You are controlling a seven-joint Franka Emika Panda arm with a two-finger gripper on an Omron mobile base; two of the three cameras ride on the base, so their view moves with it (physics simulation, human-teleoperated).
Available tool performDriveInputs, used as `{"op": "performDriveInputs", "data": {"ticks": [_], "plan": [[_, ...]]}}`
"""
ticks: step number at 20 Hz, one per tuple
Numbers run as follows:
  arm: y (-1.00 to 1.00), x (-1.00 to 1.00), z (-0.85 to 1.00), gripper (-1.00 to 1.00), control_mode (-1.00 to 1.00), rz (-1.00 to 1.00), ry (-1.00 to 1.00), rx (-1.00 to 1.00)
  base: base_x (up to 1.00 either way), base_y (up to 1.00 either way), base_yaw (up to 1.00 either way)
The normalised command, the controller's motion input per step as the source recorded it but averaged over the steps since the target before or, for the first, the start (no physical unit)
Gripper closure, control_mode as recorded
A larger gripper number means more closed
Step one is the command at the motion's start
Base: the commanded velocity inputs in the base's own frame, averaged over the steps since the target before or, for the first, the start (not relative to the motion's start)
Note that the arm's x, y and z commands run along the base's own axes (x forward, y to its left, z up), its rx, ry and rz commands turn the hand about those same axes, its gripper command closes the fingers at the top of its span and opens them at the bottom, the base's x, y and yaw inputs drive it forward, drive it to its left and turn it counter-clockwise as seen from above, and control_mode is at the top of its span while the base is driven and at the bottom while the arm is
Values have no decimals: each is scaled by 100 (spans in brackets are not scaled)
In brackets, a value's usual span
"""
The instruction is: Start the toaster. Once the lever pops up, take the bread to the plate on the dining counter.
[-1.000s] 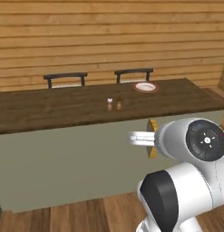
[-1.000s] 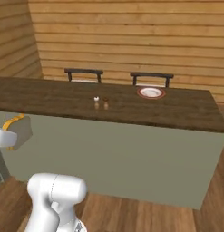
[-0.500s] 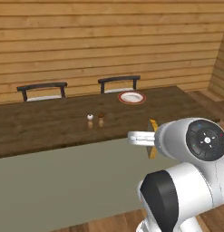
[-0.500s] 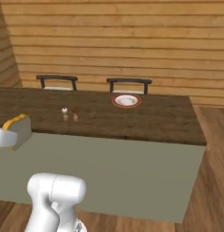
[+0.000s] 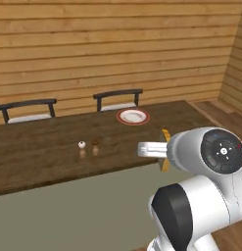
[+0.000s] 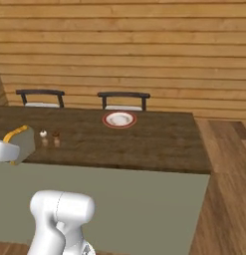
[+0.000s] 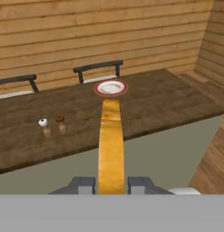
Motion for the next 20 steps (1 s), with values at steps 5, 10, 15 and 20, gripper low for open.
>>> {"op": "performDriveInputs", "data": {"ticks": [5,10,15,20], "plan": [[0,0,0,100,100,0,0,0,51,-30,-6],[0,0,0,100,100,0,0,0,49,-32,-4],[0,0,0,100,100,0,0,0,48,-32,-4],[-6,9,0,100,-100,-1,-1,0,36,-25,-3]]}}
